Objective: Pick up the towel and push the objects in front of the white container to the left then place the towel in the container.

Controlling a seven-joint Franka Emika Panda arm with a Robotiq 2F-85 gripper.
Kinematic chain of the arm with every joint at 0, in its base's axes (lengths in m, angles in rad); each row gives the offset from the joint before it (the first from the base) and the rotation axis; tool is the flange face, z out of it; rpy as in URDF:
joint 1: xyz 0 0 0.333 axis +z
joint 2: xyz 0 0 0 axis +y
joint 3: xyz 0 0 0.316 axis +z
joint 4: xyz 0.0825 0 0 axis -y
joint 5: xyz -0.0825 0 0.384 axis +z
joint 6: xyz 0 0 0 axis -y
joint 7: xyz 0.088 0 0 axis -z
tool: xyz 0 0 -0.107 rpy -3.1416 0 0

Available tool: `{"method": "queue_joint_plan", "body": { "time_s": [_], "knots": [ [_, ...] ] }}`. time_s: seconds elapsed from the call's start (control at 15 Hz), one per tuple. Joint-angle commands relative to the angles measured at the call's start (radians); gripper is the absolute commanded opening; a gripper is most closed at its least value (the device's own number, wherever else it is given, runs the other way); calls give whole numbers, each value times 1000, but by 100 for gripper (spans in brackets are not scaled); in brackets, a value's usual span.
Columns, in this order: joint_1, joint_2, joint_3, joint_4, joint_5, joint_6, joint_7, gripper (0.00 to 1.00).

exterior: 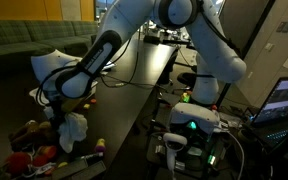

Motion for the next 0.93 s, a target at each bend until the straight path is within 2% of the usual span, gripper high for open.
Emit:
{"method": "queue_joint_plan", "body": {
  "time_s": [0.0,0.2,0.4,0.67,0.87],
  "knots": [
    [-97,-180,4,-214,10,28,-129,1],
    [-167,-235,-30,-292,-4,21,-162,1],
    [-206,-222,-103,-315,-53,31,-134,1],
    [-246,-126,-216,-277,-141,85,-77,1],
    [-270,-26,-282,-210,-164,121,-52,1]
  ]
}}
